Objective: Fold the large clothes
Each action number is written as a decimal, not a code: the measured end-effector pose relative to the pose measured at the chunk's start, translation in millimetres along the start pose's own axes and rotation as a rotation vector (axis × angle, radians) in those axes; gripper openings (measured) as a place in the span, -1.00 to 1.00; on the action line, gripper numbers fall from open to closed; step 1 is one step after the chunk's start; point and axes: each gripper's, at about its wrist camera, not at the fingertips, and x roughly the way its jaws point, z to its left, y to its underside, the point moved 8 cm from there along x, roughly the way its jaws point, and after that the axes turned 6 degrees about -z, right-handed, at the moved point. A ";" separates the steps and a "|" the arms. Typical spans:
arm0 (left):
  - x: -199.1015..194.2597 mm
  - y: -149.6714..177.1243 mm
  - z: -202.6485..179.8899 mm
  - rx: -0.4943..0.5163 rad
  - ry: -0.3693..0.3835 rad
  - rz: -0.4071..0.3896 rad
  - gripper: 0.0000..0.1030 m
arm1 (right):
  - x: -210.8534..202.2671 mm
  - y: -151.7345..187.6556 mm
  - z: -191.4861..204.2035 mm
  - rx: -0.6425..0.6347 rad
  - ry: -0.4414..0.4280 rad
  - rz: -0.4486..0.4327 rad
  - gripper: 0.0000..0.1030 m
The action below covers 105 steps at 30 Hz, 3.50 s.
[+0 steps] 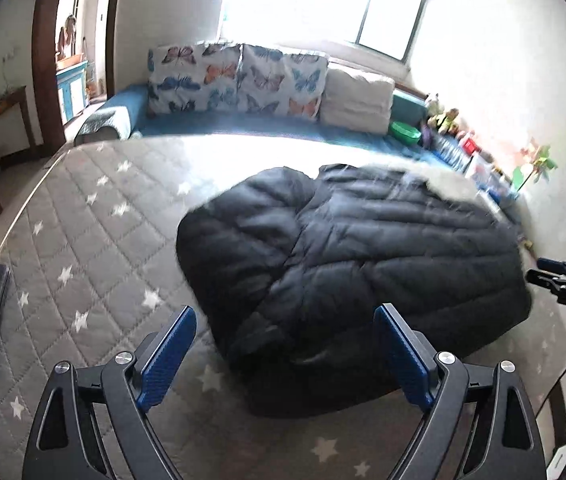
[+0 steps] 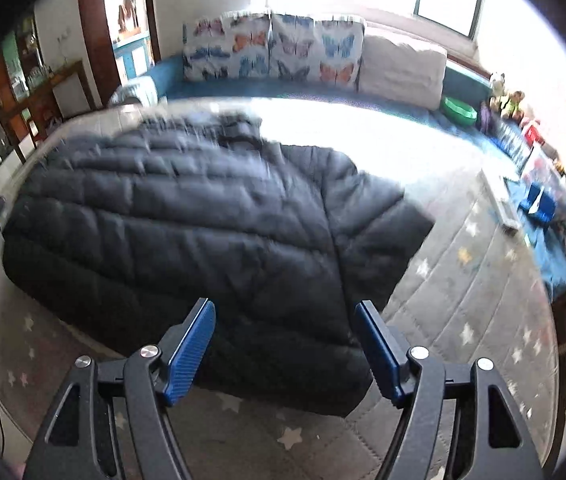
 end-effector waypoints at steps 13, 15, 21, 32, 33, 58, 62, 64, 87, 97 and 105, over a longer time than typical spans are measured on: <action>67.3 -40.5 -45.1 0.009 0.093 0.068 0.58 | 33.6 -26.8 48.5 -0.027 -0.141 0.000 0.54; 80.5 -38.4 -40.8 0.002 0.081 0.087 0.58 | 42.2 -20.3 47.5 -0.017 -0.138 0.035 0.55; 100.4 -31.8 -41.6 0.036 0.043 0.109 0.58 | 53.3 -7.5 44.9 -0.017 -0.141 0.066 0.61; 116.8 -22.6 -40.4 0.037 0.027 0.130 0.60 | 56.8 -3.2 46.3 -0.033 -0.125 0.076 0.70; 118.5 -21.9 -40.8 0.040 0.024 0.130 0.60 | 57.3 -3.3 46.2 -0.034 -0.123 0.076 0.71; 100.9 -18.1 -49.7 0.115 -0.058 0.084 0.64 | 40.6 -8.3 47.8 -0.066 -0.080 0.016 0.78; 80.2 -18.2 -45.4 0.112 -0.083 0.067 0.65 | 28.4 -9.8 42.6 -0.073 -0.047 -0.012 0.78; 69.0 -17.3 -42.9 0.099 -0.079 0.054 0.66 | 23.2 -9.7 38.5 -0.075 -0.029 -0.023 0.78; 19.9 -0.2 -3.7 -0.143 -0.034 0.059 1.00 | 10.2 -0.2 -5.3 0.001 0.033 -0.061 0.78; 37.1 3.1 13.1 -0.301 0.083 0.104 1.00 | 22.5 11.5 -42.5 0.239 -0.100 0.005 0.78; 48.9 6.4 25.0 -0.410 0.200 0.116 1.00 | 45.5 22.6 -64.1 0.448 -0.241 0.094 0.78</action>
